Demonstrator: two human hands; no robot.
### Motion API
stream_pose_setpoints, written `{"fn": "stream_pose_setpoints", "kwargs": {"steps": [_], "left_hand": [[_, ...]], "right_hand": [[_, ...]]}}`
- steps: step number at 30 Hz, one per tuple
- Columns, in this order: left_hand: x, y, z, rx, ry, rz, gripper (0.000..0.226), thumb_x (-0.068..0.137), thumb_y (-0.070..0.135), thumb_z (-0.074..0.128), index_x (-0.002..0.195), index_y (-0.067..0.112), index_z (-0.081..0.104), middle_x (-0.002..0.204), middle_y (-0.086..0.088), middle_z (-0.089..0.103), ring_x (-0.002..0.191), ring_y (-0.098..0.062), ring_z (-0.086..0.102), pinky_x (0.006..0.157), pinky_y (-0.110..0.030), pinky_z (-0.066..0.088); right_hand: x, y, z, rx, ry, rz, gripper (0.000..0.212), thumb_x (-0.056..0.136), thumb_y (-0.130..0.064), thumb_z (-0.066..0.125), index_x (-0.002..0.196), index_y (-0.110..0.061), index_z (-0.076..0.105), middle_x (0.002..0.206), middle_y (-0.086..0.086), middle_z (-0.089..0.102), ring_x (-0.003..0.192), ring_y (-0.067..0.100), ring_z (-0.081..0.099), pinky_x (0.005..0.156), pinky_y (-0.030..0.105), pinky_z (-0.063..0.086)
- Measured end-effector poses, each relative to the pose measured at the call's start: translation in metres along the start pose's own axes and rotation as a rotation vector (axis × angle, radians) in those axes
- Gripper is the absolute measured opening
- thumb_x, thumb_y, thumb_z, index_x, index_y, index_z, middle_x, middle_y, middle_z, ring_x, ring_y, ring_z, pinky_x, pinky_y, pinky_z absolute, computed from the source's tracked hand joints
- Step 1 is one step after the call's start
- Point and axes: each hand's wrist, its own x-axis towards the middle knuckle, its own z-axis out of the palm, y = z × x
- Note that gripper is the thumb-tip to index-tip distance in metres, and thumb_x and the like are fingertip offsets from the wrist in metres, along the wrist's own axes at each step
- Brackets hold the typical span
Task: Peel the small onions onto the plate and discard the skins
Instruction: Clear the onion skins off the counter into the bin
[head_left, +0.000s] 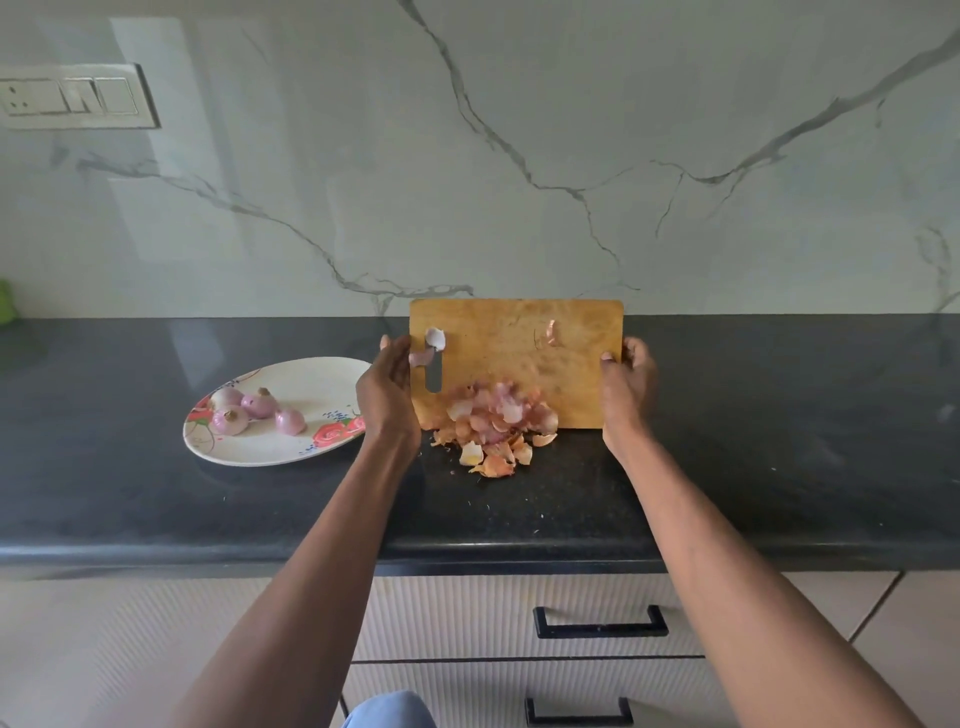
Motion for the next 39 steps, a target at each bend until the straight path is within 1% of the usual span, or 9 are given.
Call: {"fn": "stream_pose_setpoints", "kwargs": {"steps": [2, 5, 10, 14, 18, 28, 33, 37, 39], "left_hand": [[-0.0025, -0.0005, 0.0002, 0.022, -0.043, 0.038, 0.024, 0.102, 0.016, 0.054, 0.1, 0.005, 0.075, 0.1, -0.01, 0.076, 0.107, -0.022, 0.07, 0.11, -0.034, 0.046], [-0.0054, 0.0, -0.001, -0.005, -0.095, 0.117, 0.031, 0.106, 0.021, 0.048, 0.095, 0.008, 0.074, 0.085, -0.006, 0.076, 0.097, -0.023, 0.07, 0.11, -0.039, 0.045], [-0.0004, 0.0008, -0.0069, 0.089, -0.075, 0.143, 0.042, 0.096, 0.04, 0.055, 0.105, 0.002, 0.07, 0.08, -0.012, 0.07, 0.097, -0.03, 0.066, 0.111, -0.051, 0.043], [0.0006, -0.0006, -0.0085, 0.164, -0.083, 0.212, 0.034, 0.103, 0.034, 0.051, 0.107, 0.005, 0.068, 0.083, -0.012, 0.07, 0.096, -0.028, 0.064, 0.099, -0.047, 0.047], [-0.0025, -0.0013, -0.0061, 0.242, -0.092, 0.185, 0.029, 0.099, 0.04, 0.054, 0.096, 0.013, 0.065, 0.076, 0.006, 0.058, 0.073, -0.009, 0.052, 0.072, -0.028, 0.042], [-0.0043, -0.0071, -0.0073, 0.528, -0.068, 0.139, 0.03, 0.106, 0.031, 0.045, 0.125, 0.012, 0.059, 0.118, -0.007, 0.065, 0.102, -0.021, 0.059, 0.076, -0.032, 0.046], [-0.0067, -0.0027, -0.0077, 0.529, -0.16, 0.205, 0.041, 0.108, 0.034, 0.04, 0.119, 0.004, 0.065, 0.107, -0.02, 0.066, 0.092, -0.023, 0.06, 0.081, -0.039, 0.048], [-0.0077, -0.0022, -0.0054, 0.576, -0.238, 0.178, 0.042, 0.109, 0.039, 0.036, 0.139, 0.018, 0.057, 0.123, 0.0, 0.066, 0.11, -0.016, 0.062, 0.076, -0.018, 0.051], [-0.0066, -0.0029, -0.0067, 0.57, -0.24, 0.151, 0.05, 0.106, 0.049, 0.039, 0.146, 0.022, 0.052, 0.133, 0.004, 0.063, 0.118, -0.015, 0.06, 0.087, -0.023, 0.053]], "right_hand": [[-0.0015, -0.0011, -0.0005, 0.033, -0.012, -0.022, 0.018, 0.094, -0.007, 0.053, 0.092, -0.024, 0.058, 0.093, -0.001, 0.067, 0.074, 0.012, 0.056, 0.065, 0.029, 0.043], [-0.0041, -0.0007, 0.0001, 0.041, -0.041, -0.092, 0.027, 0.095, -0.008, 0.05, 0.092, -0.034, 0.05, 0.106, 0.002, 0.068, 0.089, 0.019, 0.063, 0.074, 0.035, 0.048], [-0.0092, -0.0004, 0.002, -0.063, -0.084, -0.16, 0.022, 0.1, -0.007, 0.048, 0.101, -0.028, 0.047, 0.109, 0.002, 0.067, 0.094, 0.021, 0.064, 0.076, 0.033, 0.049], [-0.0092, 0.0014, 0.0004, -0.057, -0.067, -0.215, 0.019, 0.102, -0.009, 0.048, 0.114, -0.023, 0.05, 0.111, -0.003, 0.067, 0.097, 0.017, 0.064, 0.078, 0.031, 0.05], [-0.0083, 0.0008, 0.0004, -0.071, -0.071, -0.175, 0.027, 0.101, -0.008, 0.05, 0.125, -0.02, 0.055, 0.11, -0.005, 0.065, 0.102, 0.015, 0.064, 0.082, 0.028, 0.049], [-0.0089, 0.0011, 0.0022, -0.188, -0.113, -0.079, 0.038, 0.1, -0.008, 0.051, 0.136, -0.02, 0.05, 0.121, -0.006, 0.061, 0.105, 0.015, 0.06, 0.082, 0.03, 0.05], [-0.0056, 0.0038, 0.0012, -0.112, -0.112, -0.066, 0.036, 0.101, -0.01, 0.052, 0.135, -0.021, 0.056, 0.12, -0.012, 0.062, 0.11, 0.011, 0.061, 0.092, 0.03, 0.05], [-0.0037, 0.0041, 0.0007, -0.123, -0.141, -0.058, 0.048, 0.103, -0.011, 0.051, 0.15, -0.019, 0.043, 0.137, -0.006, 0.054, 0.122, 0.007, 0.05, 0.097, 0.023, 0.039], [-0.002, 0.0075, 0.0019, -0.136, -0.153, -0.044, 0.051, 0.103, -0.011, 0.051, 0.152, -0.02, 0.04, 0.15, 0.0, 0.048, 0.135, 0.015, 0.047, 0.101, 0.024, 0.038]]}}
